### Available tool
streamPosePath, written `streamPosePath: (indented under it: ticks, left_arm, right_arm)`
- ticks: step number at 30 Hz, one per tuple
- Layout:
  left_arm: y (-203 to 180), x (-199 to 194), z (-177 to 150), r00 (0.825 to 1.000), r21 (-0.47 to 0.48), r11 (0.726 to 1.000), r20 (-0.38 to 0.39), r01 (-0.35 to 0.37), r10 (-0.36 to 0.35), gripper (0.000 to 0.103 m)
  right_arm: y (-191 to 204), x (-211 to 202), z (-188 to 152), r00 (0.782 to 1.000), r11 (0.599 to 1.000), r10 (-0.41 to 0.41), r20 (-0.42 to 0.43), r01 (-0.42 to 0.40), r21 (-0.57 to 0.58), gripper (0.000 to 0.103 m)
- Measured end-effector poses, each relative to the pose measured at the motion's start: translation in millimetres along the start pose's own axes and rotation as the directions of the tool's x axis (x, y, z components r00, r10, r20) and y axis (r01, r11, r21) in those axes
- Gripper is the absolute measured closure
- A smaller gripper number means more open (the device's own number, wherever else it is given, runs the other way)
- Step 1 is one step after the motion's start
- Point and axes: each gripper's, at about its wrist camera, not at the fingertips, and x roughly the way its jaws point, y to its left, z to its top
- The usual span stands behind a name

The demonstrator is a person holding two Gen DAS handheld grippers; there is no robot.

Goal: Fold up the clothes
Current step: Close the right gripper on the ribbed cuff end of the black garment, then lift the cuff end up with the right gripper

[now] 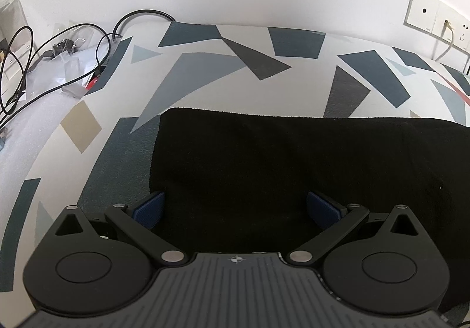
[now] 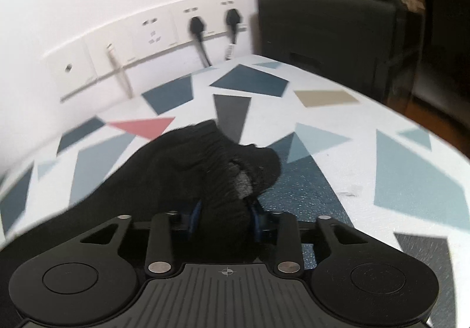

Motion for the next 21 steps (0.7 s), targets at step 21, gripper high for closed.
streamPosePath:
  ticks: [21]
  left_arm:
    - [-55,11,15,0.999,0.060,0.997,0.002,0.053,-0.053,0.000]
  right_arm:
    - [-105,-38,25,0.993,0.965,-0.042,0.114,0.010,0.263,0.046]
